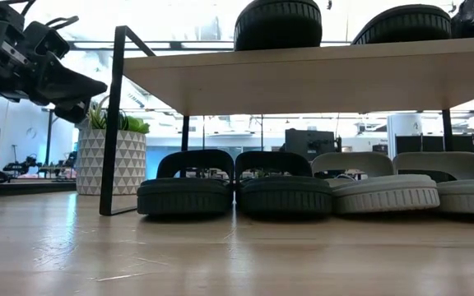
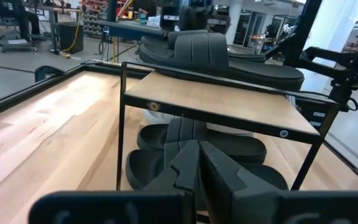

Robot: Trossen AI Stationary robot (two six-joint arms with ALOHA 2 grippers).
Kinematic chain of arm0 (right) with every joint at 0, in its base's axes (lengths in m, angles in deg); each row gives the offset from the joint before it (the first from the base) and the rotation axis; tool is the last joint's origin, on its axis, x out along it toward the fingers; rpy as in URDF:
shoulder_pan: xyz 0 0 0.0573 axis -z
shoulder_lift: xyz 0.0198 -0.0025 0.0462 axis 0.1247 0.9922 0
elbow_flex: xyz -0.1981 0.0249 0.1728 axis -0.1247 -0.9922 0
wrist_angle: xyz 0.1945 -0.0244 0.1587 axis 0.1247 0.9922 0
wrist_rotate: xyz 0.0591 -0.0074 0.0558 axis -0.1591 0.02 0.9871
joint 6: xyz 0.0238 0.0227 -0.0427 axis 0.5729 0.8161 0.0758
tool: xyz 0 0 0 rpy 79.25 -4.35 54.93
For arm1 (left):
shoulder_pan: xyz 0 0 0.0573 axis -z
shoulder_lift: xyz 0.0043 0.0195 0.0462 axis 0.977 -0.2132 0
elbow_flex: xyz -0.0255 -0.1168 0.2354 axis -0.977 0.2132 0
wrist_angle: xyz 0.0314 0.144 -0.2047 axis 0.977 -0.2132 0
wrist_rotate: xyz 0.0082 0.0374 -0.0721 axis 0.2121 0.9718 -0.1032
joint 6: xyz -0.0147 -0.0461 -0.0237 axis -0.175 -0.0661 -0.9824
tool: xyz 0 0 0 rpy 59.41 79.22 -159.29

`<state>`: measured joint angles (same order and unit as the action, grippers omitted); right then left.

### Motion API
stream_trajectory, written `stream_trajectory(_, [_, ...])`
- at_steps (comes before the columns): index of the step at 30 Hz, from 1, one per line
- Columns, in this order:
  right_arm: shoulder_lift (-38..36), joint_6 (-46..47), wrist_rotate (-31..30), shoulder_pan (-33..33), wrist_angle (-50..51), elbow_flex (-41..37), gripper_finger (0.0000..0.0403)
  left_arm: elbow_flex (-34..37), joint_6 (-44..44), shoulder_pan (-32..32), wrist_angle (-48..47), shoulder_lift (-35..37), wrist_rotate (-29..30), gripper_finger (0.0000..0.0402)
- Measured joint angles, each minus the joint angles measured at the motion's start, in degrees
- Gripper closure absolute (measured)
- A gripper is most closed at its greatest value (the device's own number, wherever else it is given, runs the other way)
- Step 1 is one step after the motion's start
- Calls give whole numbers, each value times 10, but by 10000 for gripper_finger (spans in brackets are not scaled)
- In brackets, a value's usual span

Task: Pick and place slides into the shelf
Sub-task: Return to Home Position

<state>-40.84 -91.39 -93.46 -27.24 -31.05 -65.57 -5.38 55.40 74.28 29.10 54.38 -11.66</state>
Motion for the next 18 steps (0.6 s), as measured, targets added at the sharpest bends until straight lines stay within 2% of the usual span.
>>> stream_trajectory(2, [0,1,-43,0,3,0,392,0,0,0,0,1,0,402])
stream_trajectory(4, [0,0,-54,0,0,0,392,0,0,0,0,1,0,402])
stream_trajectory(10, [0,30,33,0,39,0,392,0,-1,0,0,0,0,402])
stream_trajectory(14, [-1,99,36,0,67,4,392,0,0,0,0,0,0,402])
stream_trajectory(18, [-1,85,72,0,70,4,392,0,0,0,1,0,-1,402])
